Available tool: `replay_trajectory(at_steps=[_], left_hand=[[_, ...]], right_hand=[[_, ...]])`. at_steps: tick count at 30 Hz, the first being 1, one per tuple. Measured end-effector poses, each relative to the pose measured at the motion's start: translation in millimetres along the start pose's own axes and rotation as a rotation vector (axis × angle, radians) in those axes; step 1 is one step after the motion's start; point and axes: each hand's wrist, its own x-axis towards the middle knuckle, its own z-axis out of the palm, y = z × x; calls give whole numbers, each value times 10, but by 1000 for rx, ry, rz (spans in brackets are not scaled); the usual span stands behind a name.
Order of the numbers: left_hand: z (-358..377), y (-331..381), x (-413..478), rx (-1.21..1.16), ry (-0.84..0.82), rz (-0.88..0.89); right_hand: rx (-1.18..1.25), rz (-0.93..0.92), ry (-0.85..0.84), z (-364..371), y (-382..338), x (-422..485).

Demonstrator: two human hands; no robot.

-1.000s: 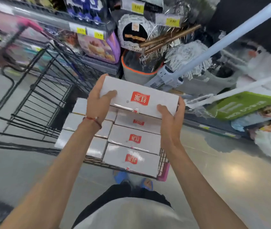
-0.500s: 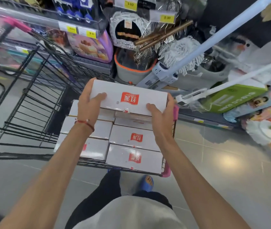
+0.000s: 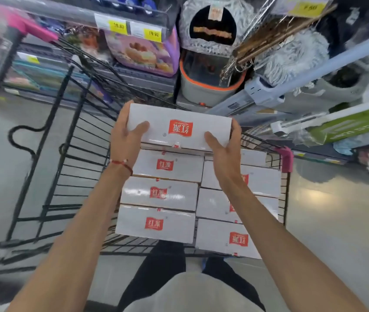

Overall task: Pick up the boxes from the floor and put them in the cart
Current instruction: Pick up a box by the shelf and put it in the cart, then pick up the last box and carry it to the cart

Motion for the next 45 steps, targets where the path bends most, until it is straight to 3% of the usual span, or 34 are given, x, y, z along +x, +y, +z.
replay_trajectory(at_steps=[8, 14, 26, 30, 37, 45], left_hand=[[-103, -255, 411, -84, -43, -78], [-34, -450, 603, -9, -44, -168], [98, -953, 910, 591, -99, -375], [136, -985, 919, 623, -104, -373], [229, -916, 791, 507, -27, -340], [356, -749, 299, 516, -124, -251]], right_hand=[[-66, -2, -12, 236, 91, 161], [-115, 90, -33, 289, 213, 302], [-435, 371, -164, 416, 575, 522], [-494, 386, -155, 413, 590, 523], [-420, 366, -92, 316, 471, 483], [-168, 282, 140, -175, 411, -34]])
